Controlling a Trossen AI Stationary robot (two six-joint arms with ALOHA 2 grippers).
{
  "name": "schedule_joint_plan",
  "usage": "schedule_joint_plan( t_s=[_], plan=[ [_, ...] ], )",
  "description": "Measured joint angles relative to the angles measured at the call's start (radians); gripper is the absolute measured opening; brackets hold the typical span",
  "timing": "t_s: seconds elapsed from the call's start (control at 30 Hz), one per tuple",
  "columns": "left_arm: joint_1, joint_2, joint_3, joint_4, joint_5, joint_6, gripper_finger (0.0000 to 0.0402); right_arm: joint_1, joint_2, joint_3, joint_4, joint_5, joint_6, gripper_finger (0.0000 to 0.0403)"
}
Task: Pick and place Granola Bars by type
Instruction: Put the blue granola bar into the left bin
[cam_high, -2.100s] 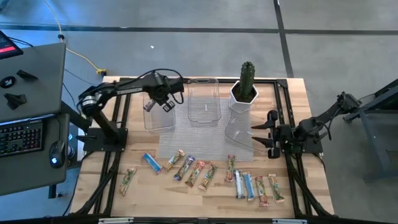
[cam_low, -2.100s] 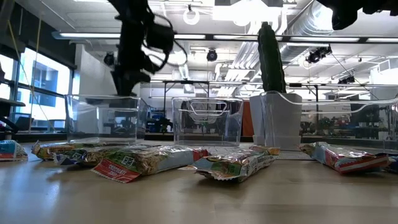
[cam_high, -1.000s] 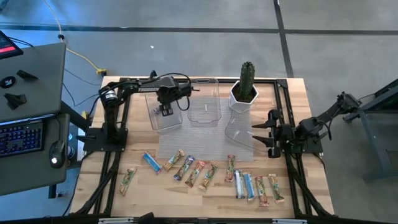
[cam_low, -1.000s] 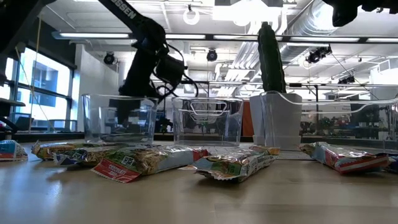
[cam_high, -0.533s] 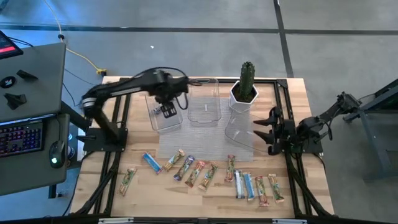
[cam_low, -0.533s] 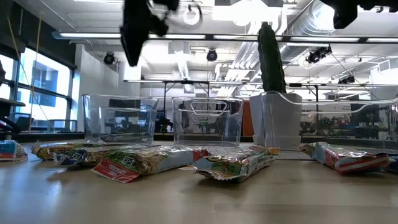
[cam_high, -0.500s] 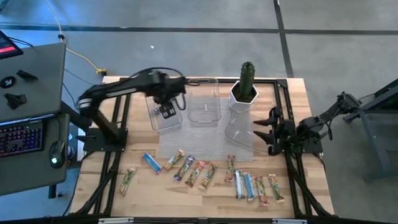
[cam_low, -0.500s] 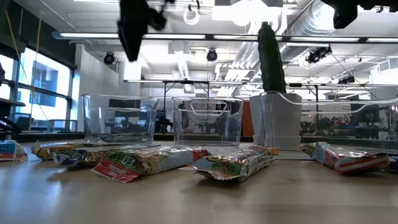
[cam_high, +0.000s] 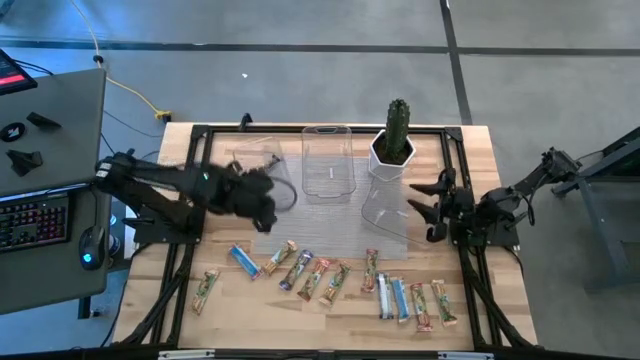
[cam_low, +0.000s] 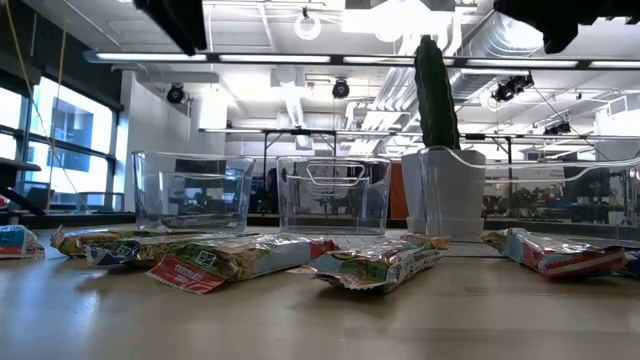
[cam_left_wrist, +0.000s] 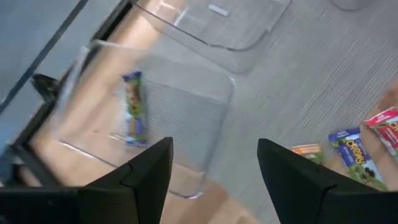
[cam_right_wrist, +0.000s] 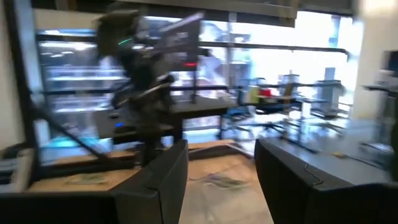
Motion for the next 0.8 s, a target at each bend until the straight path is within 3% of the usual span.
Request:
schedule_joint_plan(
  t_s=[0.1,0.27,0.37,0.63,0.8],
  plan=[
    [-0.06,0.0,-0.125,0.149,0.004,-0.096,0.0227,0.0,0.001,0.0,-0.002,0.025,0.01,0.0169],
    [-0.125,0.002,-0.244,0.29,0.022,-0.193,0.0227,-0.016,0.102,0.002,0.052,-0.22,0.008,0.0169],
    [-0.133,0.002,-0.265,0.297,0.015,-0.28,0.0227,-0.033,0.222,0.056,0.053,-0.239,0.035,0.0169],
    [-0.133,0.021,-0.27,0.429,0.059,-0.327,0.0227,-0.033,0.602,0.377,-0.331,-0.233,0.058,0.0169],
    [-0.132,0.09,-0.27,0.557,0.098,-0.268,0.0227,-0.032,0.758,0.559,-0.573,-0.241,0.101,0.0169]
  ],
)
